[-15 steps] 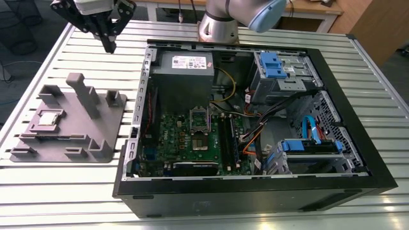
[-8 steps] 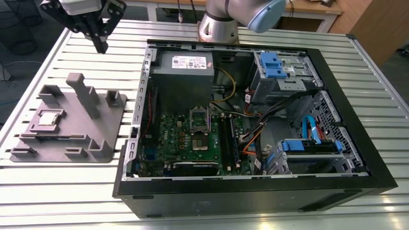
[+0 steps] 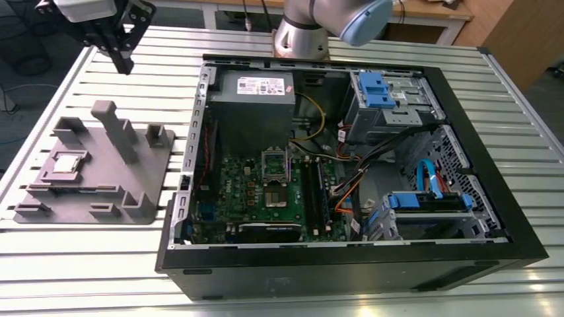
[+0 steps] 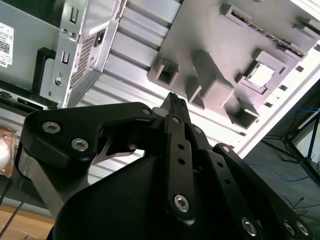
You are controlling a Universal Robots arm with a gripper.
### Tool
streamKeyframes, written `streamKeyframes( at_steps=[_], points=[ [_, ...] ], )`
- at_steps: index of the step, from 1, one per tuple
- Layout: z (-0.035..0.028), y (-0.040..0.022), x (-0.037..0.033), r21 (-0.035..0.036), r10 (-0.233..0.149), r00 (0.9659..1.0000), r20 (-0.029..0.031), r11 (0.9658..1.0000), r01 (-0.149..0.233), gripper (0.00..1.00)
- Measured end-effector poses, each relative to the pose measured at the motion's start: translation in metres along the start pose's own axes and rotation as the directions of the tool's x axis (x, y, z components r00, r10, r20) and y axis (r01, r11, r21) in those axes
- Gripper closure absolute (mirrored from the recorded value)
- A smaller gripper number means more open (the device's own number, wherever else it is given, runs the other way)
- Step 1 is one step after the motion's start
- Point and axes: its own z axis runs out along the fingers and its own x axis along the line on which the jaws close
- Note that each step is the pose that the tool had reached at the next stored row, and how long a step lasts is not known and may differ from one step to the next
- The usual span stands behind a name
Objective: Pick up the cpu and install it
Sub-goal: 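Reach for the cpu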
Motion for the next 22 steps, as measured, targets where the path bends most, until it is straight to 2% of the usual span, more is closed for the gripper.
streamKeyframes(
  at_steps=[9, 22],
  points=[
    [0.0029, -0.0018, 0.0216, 0.0000, 0.000, 1.0000, 0.0000, 1.0000, 0.000, 0.89],
    [0.0087, -0.0035, 0.0397, 0.0001, 0.000, 1.0000, -0.0001, 1.0000, 0.000, 0.89]
  ],
)
